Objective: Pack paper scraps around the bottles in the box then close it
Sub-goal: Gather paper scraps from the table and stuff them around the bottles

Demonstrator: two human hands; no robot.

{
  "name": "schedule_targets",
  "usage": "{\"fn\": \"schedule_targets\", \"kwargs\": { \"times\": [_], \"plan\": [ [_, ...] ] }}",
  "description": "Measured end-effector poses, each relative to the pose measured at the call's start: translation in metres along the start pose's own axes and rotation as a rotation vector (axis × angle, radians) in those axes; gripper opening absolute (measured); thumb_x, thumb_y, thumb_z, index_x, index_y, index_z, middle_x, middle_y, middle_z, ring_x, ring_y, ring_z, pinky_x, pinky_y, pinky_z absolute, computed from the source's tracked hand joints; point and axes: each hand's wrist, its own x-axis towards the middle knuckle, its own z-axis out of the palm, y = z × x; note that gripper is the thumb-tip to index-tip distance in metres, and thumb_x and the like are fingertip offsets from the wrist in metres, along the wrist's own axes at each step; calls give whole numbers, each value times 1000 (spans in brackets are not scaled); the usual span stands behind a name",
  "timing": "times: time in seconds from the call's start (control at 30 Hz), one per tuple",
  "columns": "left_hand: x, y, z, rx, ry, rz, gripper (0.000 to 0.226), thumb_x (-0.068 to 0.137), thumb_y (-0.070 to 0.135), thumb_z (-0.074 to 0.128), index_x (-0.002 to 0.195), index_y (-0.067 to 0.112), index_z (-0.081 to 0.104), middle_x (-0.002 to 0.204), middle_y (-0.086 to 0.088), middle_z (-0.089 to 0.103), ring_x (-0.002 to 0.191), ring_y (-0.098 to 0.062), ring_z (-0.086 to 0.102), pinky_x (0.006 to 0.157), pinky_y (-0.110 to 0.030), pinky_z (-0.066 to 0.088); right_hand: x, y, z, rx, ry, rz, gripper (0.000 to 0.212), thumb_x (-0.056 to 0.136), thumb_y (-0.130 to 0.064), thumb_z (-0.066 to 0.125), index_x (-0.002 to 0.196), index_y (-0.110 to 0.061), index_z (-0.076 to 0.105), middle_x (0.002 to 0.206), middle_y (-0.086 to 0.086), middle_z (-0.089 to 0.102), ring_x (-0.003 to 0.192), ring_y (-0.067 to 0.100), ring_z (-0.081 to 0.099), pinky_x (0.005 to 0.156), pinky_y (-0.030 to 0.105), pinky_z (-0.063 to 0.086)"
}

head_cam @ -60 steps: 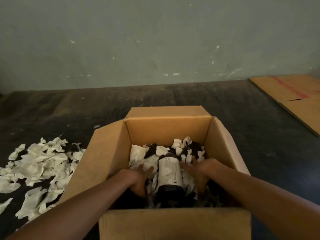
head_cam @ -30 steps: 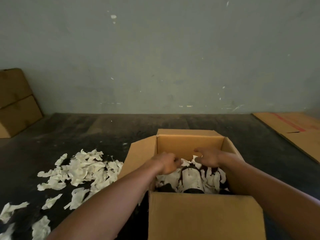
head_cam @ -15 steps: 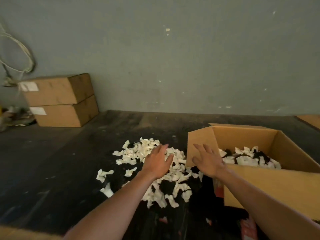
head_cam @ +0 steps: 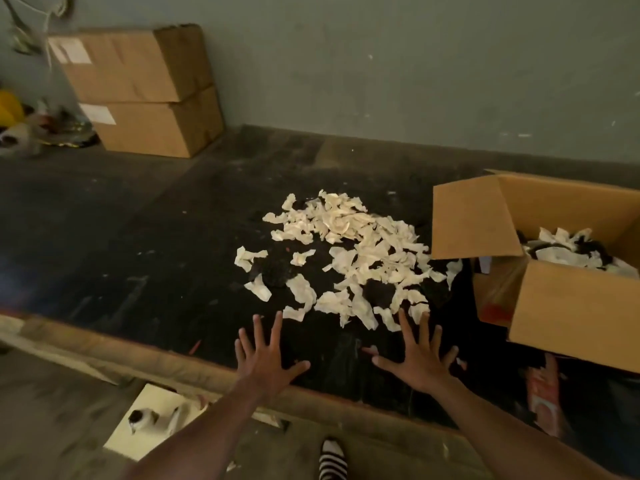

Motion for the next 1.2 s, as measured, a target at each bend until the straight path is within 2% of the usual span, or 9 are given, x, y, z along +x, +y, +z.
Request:
{"fn": "schedule_targets", "kwargs": {
  "times": [0.27,0.43,0.53,0.6,0.7,0.87,1.0,1.1,1.2],
  "plan": [
    [80,8,-14,114,7,64,116,59,99,23,139,41,-39,149,-8,-46,140,-48,-25,105,-71,-12,78,-46,3,-95,116,-63,104,64,-97,15,138,-47,-36,148,8,-43,143,40,-27,104,75,-10],
    [138,30,-28,184,-39,207,98,86,72,38,142,38,-35,156,-7,-35,145,-44,-15,107,-67,-14,122,-89,-4,-48,117,-208,79,88,-75,21,141,-48,-31,154,4,-37,146,33,-24,112,68,-7],
    [161,48,-48,35,19,341,95,89,28,53,149,36,-21,163,-1,-13,148,-36,15,118,-59,14,138,-117,-22,228,199,-404,81,95,-30,55,152,-42,-2,162,-4,-16,150,24,-4,119,53,16],
    [173,56,-65,-106,57,358,98,83,6,54,152,37,-6,163,5,3,124,-32,53,100,-48,47,143,-130,-40,392,338,-478,83,85,-6,59,151,-38,20,162,-6,10,147,18,15,117,42,27],
    [186,58,-88,-167,196,312,96,80,0,56,151,37,4,152,-1,30,98,-23,62,81,-41,57,152,-125,-63,449,614,-409,73,74,3,58,140,-26,44,144,1,41,133,20,36,109,47,36],
    [217,12,-106,-97,426,136,72,88,29,54,151,28,19,146,-11,36,132,-30,34,110,-53,29,160,-71,-84,417,960,15,45,88,-19,50,133,-12,52,134,18,53,120,36,50,96,43,36],
    [240,-17,-102,-170,250,-96,78,93,61,37,153,31,-1,163,-11,1,148,-38,3,116,-62,7,175,-13,-72,410,627,516,67,95,-56,37,152,-21,30,157,19,24,143,40,19,113,58,14],
    [254,-14,-95,-263,179,-70,79,94,61,34,154,28,-5,163,-13,-5,149,-35,-2,118,-58,0,187,-3,-52,311,454,417,69,93,-65,27,154,-35,15,164,6,7,149,30,3,118,58,2],
    [263,4,-90,-362,145,65,74,97,54,36,155,25,0,164,-11,0,150,-28,-2,120,-52,1,196,-31,-45,337,429,225,69,93,-67,19,154,-34,20,163,7,15,149,26,12,119,51,2]
  ]
}}
